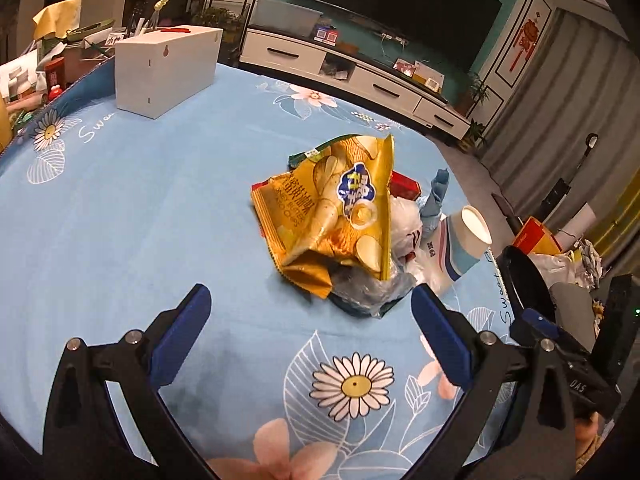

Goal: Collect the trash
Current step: 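Grasp the yellow chip bag with the left gripper while the right gripper grasps the paper cup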

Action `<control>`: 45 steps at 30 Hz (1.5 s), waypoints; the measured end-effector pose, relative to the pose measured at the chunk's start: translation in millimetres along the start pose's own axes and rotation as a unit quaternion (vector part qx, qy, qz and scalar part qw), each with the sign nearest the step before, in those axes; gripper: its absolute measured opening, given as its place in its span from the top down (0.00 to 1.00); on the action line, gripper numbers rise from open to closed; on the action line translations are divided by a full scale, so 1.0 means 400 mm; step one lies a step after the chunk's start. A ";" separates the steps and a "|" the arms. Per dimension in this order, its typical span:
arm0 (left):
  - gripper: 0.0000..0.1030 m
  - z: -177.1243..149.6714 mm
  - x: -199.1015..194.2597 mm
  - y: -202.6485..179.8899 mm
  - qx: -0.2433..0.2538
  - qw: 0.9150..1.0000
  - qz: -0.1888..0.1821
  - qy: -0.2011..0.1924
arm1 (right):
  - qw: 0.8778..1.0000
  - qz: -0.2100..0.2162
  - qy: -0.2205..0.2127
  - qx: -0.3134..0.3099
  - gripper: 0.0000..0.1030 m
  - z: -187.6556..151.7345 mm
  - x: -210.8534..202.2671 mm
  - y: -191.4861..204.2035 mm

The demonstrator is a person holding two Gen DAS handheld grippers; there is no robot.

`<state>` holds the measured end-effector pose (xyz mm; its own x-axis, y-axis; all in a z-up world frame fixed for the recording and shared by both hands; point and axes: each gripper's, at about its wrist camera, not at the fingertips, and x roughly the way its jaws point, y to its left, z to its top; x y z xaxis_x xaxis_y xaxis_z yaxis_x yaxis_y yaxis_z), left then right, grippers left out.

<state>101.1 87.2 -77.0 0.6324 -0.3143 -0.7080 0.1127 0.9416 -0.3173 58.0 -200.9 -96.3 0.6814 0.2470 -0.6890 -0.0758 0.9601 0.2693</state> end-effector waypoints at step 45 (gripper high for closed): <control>0.75 0.099 0.021 -0.006 -0.016 0.994 -0.101 -0.043 | 0.997 0.042 -0.056 0.040 0.74 0.088 0.019 -0.021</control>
<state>136.6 87.0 -57.4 0.6627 -0.4845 -0.5711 0.2212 0.8551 -0.4689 89.5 -211.6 -80.0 0.7518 0.3064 -0.5839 -0.0814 0.9219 0.3789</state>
